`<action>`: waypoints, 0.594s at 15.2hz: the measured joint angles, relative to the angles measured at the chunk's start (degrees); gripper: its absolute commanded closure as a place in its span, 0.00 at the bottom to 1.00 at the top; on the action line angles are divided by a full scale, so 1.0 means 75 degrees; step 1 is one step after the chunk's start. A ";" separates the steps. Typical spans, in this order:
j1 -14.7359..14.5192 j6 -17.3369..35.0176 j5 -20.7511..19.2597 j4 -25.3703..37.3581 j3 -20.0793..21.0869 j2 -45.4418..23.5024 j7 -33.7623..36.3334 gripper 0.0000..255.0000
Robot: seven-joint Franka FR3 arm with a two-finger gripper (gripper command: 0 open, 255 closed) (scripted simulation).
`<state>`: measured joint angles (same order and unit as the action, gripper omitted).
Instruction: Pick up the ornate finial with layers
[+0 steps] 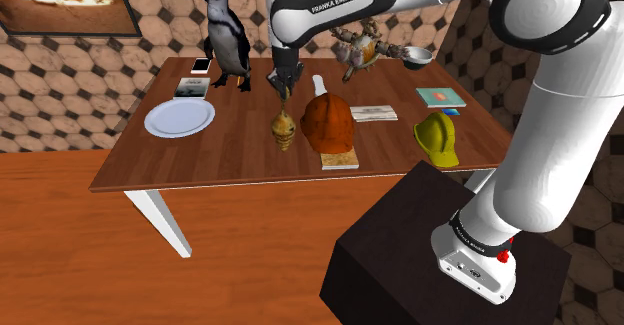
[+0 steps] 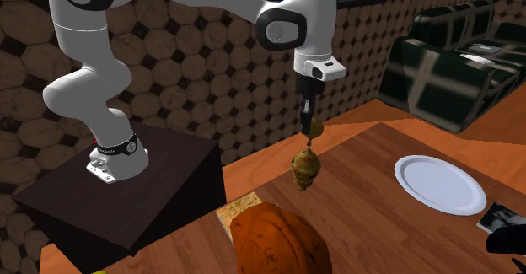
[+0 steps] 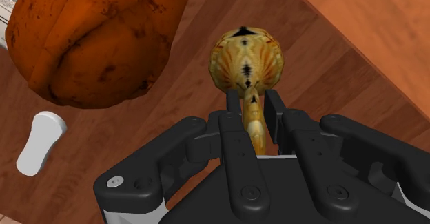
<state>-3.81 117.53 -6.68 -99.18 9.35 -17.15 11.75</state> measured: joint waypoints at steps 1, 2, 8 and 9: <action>-0.0004 -0.0082 0.0011 0.0033 0.0006 0.0049 0.0000 1.00; 0.0000 -0.0160 0.0021 0.0082 0.0008 0.0079 -0.0015 1.00; -0.0005 -0.0725 0.0073 0.0480 0.0029 0.0251 -0.0060 1.00; -0.0006 -0.0823 0.0080 0.0556 0.0031 0.0274 -0.0069 1.00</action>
<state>-3.85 111.36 -6.08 -95.02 9.58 -15.09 11.23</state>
